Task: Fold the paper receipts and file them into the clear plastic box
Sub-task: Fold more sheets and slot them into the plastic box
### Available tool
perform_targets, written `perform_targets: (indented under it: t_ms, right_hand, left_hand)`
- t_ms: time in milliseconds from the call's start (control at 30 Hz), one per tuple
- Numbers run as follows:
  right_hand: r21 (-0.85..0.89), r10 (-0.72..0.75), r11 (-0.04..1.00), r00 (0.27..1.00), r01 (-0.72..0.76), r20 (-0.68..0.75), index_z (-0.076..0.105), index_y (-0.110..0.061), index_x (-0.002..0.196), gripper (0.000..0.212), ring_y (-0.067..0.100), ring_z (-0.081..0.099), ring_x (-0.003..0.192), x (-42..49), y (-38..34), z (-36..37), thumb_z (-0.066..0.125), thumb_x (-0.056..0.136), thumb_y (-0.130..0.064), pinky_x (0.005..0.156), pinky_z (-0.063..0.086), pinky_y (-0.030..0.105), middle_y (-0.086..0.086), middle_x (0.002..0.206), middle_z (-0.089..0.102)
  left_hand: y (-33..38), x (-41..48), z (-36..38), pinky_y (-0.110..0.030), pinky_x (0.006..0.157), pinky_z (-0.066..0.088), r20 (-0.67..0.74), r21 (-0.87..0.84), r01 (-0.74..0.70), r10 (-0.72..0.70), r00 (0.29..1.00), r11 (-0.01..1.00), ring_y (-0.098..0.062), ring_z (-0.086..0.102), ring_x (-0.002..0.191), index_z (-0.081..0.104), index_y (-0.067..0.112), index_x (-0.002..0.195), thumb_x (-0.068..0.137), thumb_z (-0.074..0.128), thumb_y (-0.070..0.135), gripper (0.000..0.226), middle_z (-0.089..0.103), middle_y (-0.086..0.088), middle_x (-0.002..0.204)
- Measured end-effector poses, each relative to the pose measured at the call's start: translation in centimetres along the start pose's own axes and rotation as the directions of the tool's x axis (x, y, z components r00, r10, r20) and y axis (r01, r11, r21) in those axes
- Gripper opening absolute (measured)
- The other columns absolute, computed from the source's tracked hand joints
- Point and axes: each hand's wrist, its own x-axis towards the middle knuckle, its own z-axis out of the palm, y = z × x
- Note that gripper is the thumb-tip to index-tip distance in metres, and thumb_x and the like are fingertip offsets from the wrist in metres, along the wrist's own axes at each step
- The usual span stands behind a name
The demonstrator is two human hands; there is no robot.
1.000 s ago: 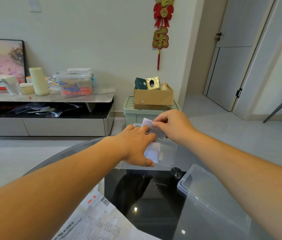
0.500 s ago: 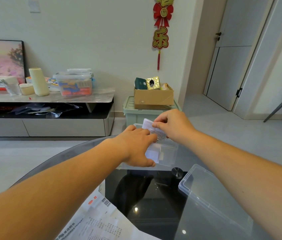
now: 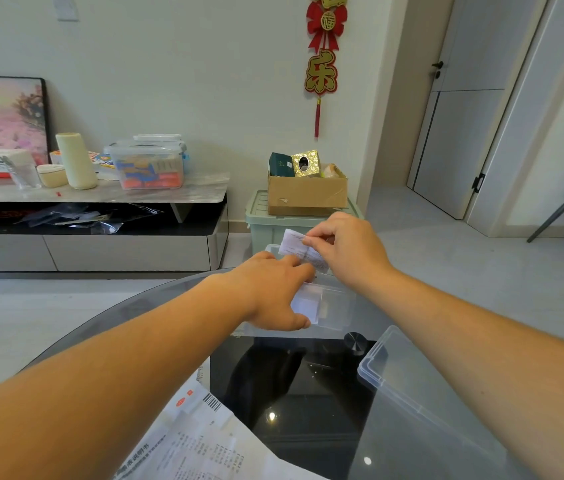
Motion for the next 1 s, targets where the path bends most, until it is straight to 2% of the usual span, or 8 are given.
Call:
perform_targets:
  t_ms: [200,367,433,500,600,800,867,1000]
  right_hand:
    - [-0.034,-0.043,0.999,0.998,0.041,-0.035,0.079,-0.021,0.1,0.014,0.017,0.057,0.085,0.1,0.0,-0.1,0.068,0.093,-0.028,0.075,0.053,0.042,-0.002,0.09,0.061]
    - [-0.098,-0.013,0.995,0.989,0.027,0.146,0.077,-0.023,0.098,0.014,0.017,0.06,0.088,0.0,-0.5,-0.1,0.065,0.095,-0.029,0.082,0.052,0.04,-0.009,0.086,0.061]
    - [-0.077,-0.008,0.997,0.987,0.02,0.159,0.073,-0.021,0.106,0.015,0.018,0.061,0.091,-0.1,-0.6,-0.1,0.064,0.096,-0.024,0.086,0.053,0.041,-0.006,0.092,0.066]
    - [-0.045,-0.017,0.999,0.988,0.024,0.151,0.069,-0.02,0.105,0.012,0.017,0.061,0.091,0.0,-0.6,-0.1,0.064,0.095,-0.02,0.086,0.053,0.042,-0.005,0.095,0.066]
    - [-0.096,-0.033,0.994,0.983,0.051,0.179,0.073,-0.021,0.096,0.01,0.016,0.058,0.089,0.1,-0.5,-0.1,0.063,0.095,-0.02,0.084,0.052,0.039,-0.005,0.093,0.062]
    - [-0.072,-0.046,0.995,0.969,0.065,0.242,0.078,-0.018,0.101,0.021,0.01,0.054,0.086,0.1,-0.2,-0.5,0.057,0.1,-0.02,0.079,0.045,0.029,-0.018,0.079,0.051]
    - [-0.041,-0.054,0.997,0.962,0.067,0.269,0.078,-0.016,0.103,0.025,0.013,0.057,0.089,-0.1,-0.3,-0.7,0.053,0.101,-0.018,0.083,0.049,0.033,-0.013,0.084,0.06]
    - [0.028,-0.048,0.999,0.97,0.042,0.237,0.071,-0.02,0.118,0.028,0.013,0.06,0.103,-0.7,0.1,-0.8,0.046,0.103,-0.02,0.092,0.049,0.033,-0.004,0.112,0.07]
  left_hand:
    - [0.2,-0.2,-0.3,-0.04,0.111,0.03,0.021,-0.022,0.008,-0.008,1.0,1.0,-0.02,0.053,0.106,0.039,0.026,0.134,0.089,0.056,0.062,0.06,0.059,0.002,0.124]
    - [0.2,-0.2,-0.2,-0.039,0.111,0.033,-0.026,-0.02,0.006,-0.006,1.0,1.0,-0.021,0.055,0.106,0.04,0.024,0.133,0.089,0.056,0.061,0.06,0.06,0.001,0.123]
    - [0.1,-0.3,0.0,-0.04,0.112,0.034,-0.053,-0.022,0.001,-0.002,0.999,1.0,-0.021,0.056,0.11,0.04,0.024,0.135,0.088,0.056,0.061,0.062,0.059,0.001,0.126]
    - [0.0,-0.3,0.2,-0.04,0.113,0.034,-0.075,-0.028,-0.009,0.007,0.997,1.0,-0.021,0.053,0.118,0.038,0.024,0.14,0.088,0.057,0.06,0.066,0.055,0.001,0.135]
    - [-0.1,-0.2,0.5,-0.04,0.114,0.033,-0.11,-0.035,-0.028,0.023,0.994,0.999,-0.02,0.046,0.129,0.035,0.023,0.147,0.088,0.058,0.06,0.073,0.044,0.001,0.147]
    - [-0.3,-0.2,1.1,-0.039,0.117,0.029,-0.188,-0.073,-0.024,0.01,0.982,0.997,-0.02,0.038,0.136,0.032,0.023,0.15,0.086,0.058,0.065,0.081,0.04,0.001,0.152]
    - [-0.3,-0.3,1.3,-0.04,0.12,0.023,-0.227,-0.057,-0.011,-0.003,0.974,0.998,-0.021,0.033,0.14,0.03,0.023,0.152,0.085,0.056,0.069,0.086,0.035,0.001,0.155]
    - [-0.1,-0.7,1.8,-0.043,0.124,0.014,-0.279,-0.034,0.041,-0.049,0.959,0.999,-0.024,0.018,0.148,0.02,0.021,0.156,0.082,0.053,0.076,0.097,0.02,-0.002,0.161]
